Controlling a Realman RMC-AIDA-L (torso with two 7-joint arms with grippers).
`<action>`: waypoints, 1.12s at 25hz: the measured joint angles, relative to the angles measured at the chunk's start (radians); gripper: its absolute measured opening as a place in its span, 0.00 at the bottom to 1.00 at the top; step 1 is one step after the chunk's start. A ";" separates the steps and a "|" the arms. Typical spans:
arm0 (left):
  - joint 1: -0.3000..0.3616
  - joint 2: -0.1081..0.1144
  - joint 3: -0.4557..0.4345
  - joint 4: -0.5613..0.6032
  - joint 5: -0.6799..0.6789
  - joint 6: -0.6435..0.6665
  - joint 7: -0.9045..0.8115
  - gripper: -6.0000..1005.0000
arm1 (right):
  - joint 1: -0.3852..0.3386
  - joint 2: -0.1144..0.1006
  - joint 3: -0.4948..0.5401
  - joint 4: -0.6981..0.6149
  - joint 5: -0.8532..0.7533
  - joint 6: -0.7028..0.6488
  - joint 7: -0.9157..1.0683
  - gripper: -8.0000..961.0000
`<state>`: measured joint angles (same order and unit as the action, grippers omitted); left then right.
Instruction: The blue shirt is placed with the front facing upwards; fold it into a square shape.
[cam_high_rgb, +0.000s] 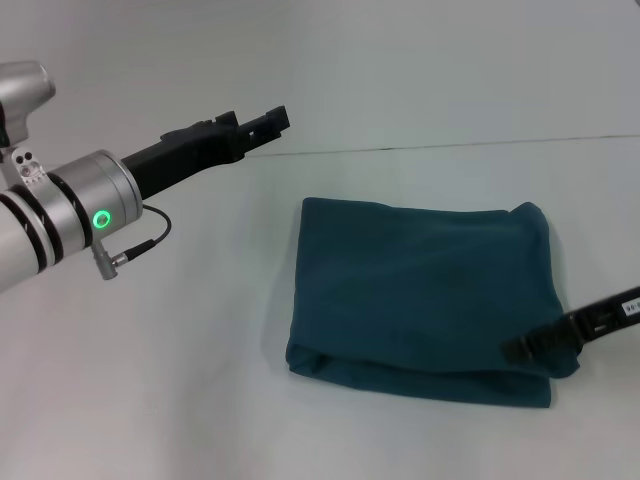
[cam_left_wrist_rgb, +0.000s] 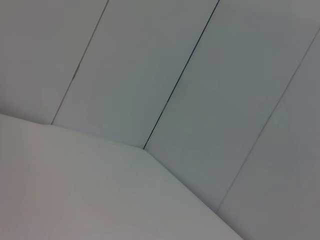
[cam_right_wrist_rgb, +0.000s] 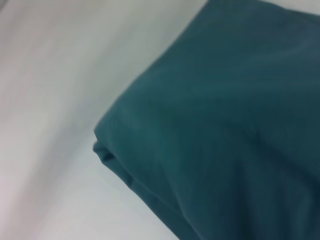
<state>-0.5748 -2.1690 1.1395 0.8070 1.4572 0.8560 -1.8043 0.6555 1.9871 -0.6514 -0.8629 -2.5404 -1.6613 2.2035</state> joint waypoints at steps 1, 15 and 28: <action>0.001 0.000 0.000 0.000 0.000 0.000 0.000 0.86 | -0.001 -0.003 -0.005 0.009 -0.005 0.004 0.003 0.80; 0.006 0.000 0.000 -0.003 0.000 0.003 0.000 0.86 | -0.022 -0.022 0.038 -0.046 -0.032 0.015 0.028 0.80; -0.001 0.002 -0.013 -0.006 0.000 -0.004 0.000 0.86 | -0.086 -0.024 0.157 -0.139 0.289 0.007 -0.210 0.81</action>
<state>-0.5754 -2.1672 1.1264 0.8006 1.4574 0.8521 -1.8039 0.5690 1.9629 -0.4940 -1.0019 -2.2509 -1.6538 1.9932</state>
